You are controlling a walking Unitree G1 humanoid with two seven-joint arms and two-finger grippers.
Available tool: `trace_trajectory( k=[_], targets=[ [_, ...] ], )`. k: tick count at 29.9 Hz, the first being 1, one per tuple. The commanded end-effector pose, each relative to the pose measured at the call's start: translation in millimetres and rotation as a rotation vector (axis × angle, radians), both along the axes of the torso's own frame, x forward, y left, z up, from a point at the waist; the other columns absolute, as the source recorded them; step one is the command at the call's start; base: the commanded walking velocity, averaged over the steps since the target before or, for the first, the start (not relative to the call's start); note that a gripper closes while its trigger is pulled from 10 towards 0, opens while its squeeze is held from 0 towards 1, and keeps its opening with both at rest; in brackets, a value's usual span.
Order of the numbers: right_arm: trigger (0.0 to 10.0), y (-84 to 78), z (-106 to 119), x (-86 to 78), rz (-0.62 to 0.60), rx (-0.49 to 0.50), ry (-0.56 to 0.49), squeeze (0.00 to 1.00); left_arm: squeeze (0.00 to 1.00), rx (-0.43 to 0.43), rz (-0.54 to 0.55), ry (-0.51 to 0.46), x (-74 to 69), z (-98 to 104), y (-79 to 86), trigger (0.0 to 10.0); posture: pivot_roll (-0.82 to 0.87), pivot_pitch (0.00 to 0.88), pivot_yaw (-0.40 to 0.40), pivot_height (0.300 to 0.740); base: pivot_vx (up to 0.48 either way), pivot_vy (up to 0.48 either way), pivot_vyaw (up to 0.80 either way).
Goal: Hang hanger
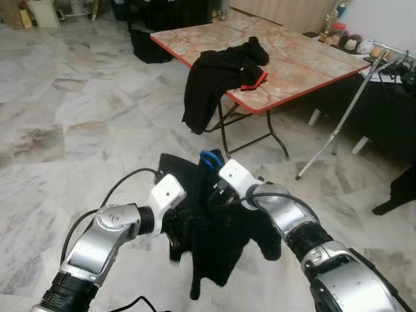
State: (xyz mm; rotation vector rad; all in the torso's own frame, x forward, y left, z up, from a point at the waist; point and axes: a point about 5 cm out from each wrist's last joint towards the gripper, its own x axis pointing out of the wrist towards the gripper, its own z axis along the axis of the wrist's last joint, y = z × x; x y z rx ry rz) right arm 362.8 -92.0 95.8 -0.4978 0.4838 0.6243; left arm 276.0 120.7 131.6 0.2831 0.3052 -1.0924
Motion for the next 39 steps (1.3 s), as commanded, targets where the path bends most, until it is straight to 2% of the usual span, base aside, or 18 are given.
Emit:
trace_trajectory(
  k=[1, 4, 5, 6, 10, 11, 13, 14, 15, 16, 26, 28, 32, 33, 34, 36, 37, 39],
  targets=[
    [10.0, 2.2, 16, 8.5, -0.019, 0.061, -0.046, 0.0, 0.0, 0.01, -0.071, 0.022, -8.3, -1, -7.1, 0.0, 0.05, 0.0, -0.077, 0.74, 0.0, 0.0, 0.0],
    [10.0, 4.3, 19, 9.3, -0.003, 0.07, -0.054, 0.0, 0.0, 0.068, -0.083, 0.022, -11.2, -7, -4.8, 0.0, 0.05, 0.0, -0.077, 0.74, 0.0, 0.0, 0.0],
    [10.0, 4.7, 20, 9.4, 0.001, 0.074, -0.055, 0.0, 0.0, 0.089, -0.028, -0.008, -5.5, -9, -1.2, 8.4, 0.05, 0.0, -0.077, 0.74, 0.0, 0.0, 0.0],
    [10.0, 4.8, 20, 9.6, 0.004, 0.075, -0.058, 0.0, 0.0, 0.093, -0.003, -0.015, -3.1, -9, 0.8, 10.0, 0.05, 0.0, -0.077, 0.74, 0.0, 0.0, 0.0],
    [10.0, 5.1, 22, 9.7, 0.031, 0.082, -0.069, 0.0, 0.0, 0.101, 0.036, -0.048, 1.5, -5, 7.7, 10.0, 0.05, 0.0, -0.077, 0.74, 0.0, 0.0, 0.0],
    [10.0, 3.2, 23, 9.9, 0.046, 0.071, -0.077, 0.0, 0.0, 0.094, 0.083, -0.069, 5.5, -2, 13.9, 10.0, 0.05, 0.0, -0.078, 0.74, 0.0, 0.0, 0.0],
    [10.0, 2.4, 23, 9.9, 0.054, 0.065, -0.08, 0.0, 0.0, 0.09, 0.106, -0.079, 7.5, 0, 16.8, 10.0, 0.05, 0.0, -0.078, 0.74, 0.0, 0.0, 0.0],
    [10.0, 1.6, 24, 10.1, 0.05, 0.069, -0.079, 0.0, 0.4, 0.092, 0.12, -0.08, 8.7, -1, 18.4, 10.0, 0.05, 0.0, -0.078, 0.74, 0.0, 0.0, 0.0],
    [10.0, 1.1, 24, 10.3, 0.046, 0.071, -0.078, 0.0, 0.4, 0.095, 0.129, -0.08, 9.4, -1, 19.5, 10.0, 0.05, 0.0, -0.078, 0.74, 0.0, 0.0, 0.0],
    [10.0, 0.6, 24, 10.2, 0.049, 0.069, -0.078, 0.0, 1.0, 0.098, 0.131, -0.079, 9.3, -2, 21.4, 10.0, 0.05, 0.0, -0.078, 0.74, 0.0, 0.0, 0.0],
    [10.0, -0.2, 23, 8.9, 0.086, 0.058, -0.085, 0.0, 1.0, 0.066, 0.078, -0.046, 0.2, 1, 25.0, 10.0, 0.05, 0.0, -0.078, 0.74, 0.0, 0.0, 0.0],
    [10.0, -0.6, 22, 7.7, 0.11, 0.046, -0.084, 0.0, 1.0, 0.03, 0.057, -0.033, -4.4, 4, 24.4, 10.0, 0.05, 0.0, -0.078, 0.74, 0.0, 0.0, 0.0],
    [10.0, -0.4, 20, 5.1, 0.161, 0.031, -0.084, 0.0, 1.0, -0.012, 0.075, -0.043, -3.8, 10, 28.5, 10.0, 0.05, 0.0, -0.078, 0.74, 0.0, 0.0, 0.0],
    [10.0, -1.5, 19, 2.4, 0.211, 0.02, -0.083, 0.0, 1.0, -0.071, 0.1, -0.055, -2.2, 19, 36.0, 10.0, 0.05, 0.0, -0.078, 0.74, 0.0, 0.0, 0.0],
    [10.0, -1.5, 19, 2.4, 0.211, 0.02, -0.083, 0.0, 1.0, -0.071, 0.1, -0.055, -2.2, 19, 36.0, 10.0, 0.05, 0.0, -0.078, 0.74, 0.0, 0.0, 0.0],
    [10.0, -4.2, 18, -1.2, 0.273, 0.007, -0.076, 0.0, 1.0, -0.141, 0.121, -0.063, -2.1, 30, 47.8, 10.0, 0.05, 0.0, -0.078, 0.74, 0.0, 0.0, 0.0],
    [10.0, -4.2, 18, -1.2, 0.273, 0.007, -0.076, 0.0, 1.0, -0.141, 0.121, -0.063, -2.1, 30, 47.8, 10.0, 0.05, 0.0, -0.078, 0.74, 0.0, 0.0, 0.0],
    [10.0, -9.2, 17, -4.8, 0.329, -0.001, -0.065, 0.0, 1.0, -0.144, 0.139, -0.067, -4.2, 35, 65.0, 10.0, 0.06, 0.0, -0.07, 0.74, 0.0, 0.0, 0.0]
  ],
)
